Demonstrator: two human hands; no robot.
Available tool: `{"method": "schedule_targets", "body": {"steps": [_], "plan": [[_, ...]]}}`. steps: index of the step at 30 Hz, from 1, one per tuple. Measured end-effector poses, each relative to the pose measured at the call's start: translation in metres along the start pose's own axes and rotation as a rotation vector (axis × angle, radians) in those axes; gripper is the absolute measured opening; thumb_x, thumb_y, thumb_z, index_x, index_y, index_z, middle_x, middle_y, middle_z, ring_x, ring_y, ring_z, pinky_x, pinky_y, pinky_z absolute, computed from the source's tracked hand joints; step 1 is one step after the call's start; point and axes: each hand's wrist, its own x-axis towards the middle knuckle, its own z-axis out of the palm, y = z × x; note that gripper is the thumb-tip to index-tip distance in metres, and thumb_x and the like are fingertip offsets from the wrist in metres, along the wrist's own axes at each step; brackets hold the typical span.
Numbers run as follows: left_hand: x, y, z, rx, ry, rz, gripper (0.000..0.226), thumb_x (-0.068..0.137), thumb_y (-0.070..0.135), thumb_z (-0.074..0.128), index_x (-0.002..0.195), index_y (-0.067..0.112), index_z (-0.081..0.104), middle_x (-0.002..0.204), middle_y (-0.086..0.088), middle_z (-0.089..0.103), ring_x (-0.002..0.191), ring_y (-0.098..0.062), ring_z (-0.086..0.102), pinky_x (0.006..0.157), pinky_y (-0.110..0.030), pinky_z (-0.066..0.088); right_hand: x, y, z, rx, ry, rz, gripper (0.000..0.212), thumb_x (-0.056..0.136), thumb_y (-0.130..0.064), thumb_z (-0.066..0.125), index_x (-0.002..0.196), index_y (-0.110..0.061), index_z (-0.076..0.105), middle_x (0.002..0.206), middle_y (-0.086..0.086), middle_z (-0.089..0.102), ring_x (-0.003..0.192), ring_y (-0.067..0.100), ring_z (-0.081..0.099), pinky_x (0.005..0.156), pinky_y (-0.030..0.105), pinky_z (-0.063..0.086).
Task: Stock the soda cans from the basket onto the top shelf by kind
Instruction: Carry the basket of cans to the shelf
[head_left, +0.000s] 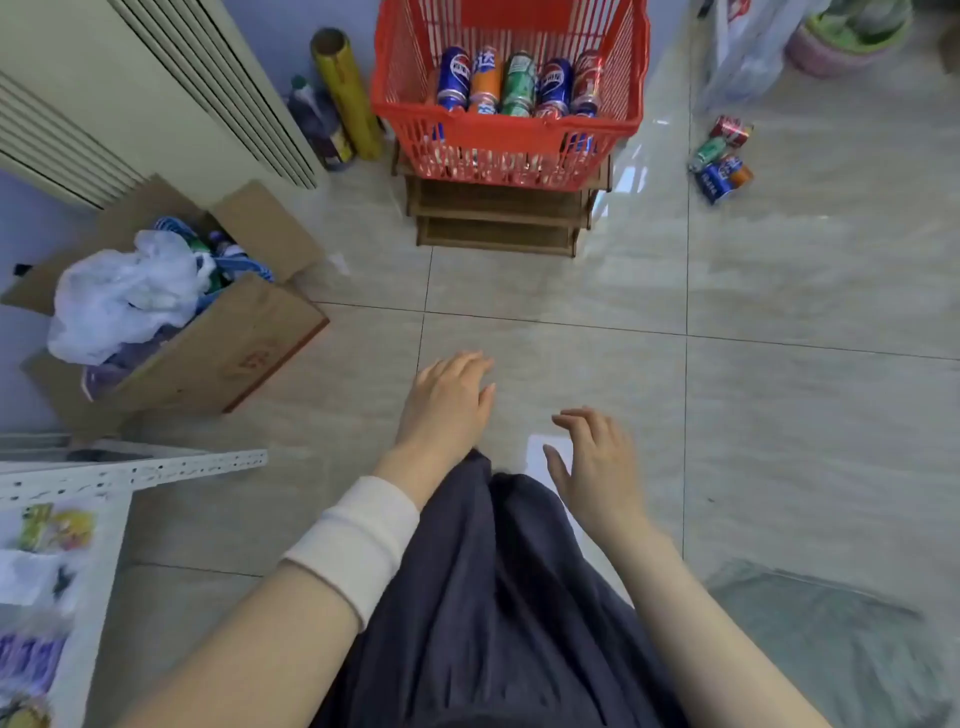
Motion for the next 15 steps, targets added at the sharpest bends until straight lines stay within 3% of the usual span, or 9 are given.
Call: {"method": "schedule_targets", "body": {"steps": [5,10,15], "plan": [[0.026,-0.010,0.000,0.019,-0.068,0.003,0.042,0.098,0.028,0.037,0.139,0.019,0.039,0.149,0.003,0.036,0.138,-0.013,0.029,0.113,-0.027,0.012,0.019,0.007,0.004,-0.012,-0.073,0.068,0.037,0.081,-0.033,0.044,0.098,-0.006,0.064,0.099,0.009,0.066,0.093,0.033,0.064,0.076,0.037,0.052],[0.085,-0.022,-0.030,0.001,-0.053,0.005,0.042,0.098,0.027,0.036,0.139,0.019,0.039,0.148,0.004,0.036,0.139,-0.012,0.027,0.112,-0.025,0.013,0.101,0.006,0.001,-0.047,-0.169,0.073,0.039,0.079,-0.034,0.043,0.096,-0.006,0.065,0.097,0.009,0.067,0.094,0.034,0.065,0.073,0.039,0.052],[0.150,-0.033,-0.073,-0.020,-0.043,0.024,0.042,0.098,0.027,0.036,0.139,0.019,0.038,0.149,0.005,0.035,0.140,-0.011,0.025,0.114,-0.025,0.010,0.190,-0.004,-0.009,-0.029,-0.136,0.077,0.041,0.081,-0.034,0.042,0.100,-0.004,0.064,0.101,0.010,0.066,0.100,0.036,0.063,0.077,0.040,0.051]]}}
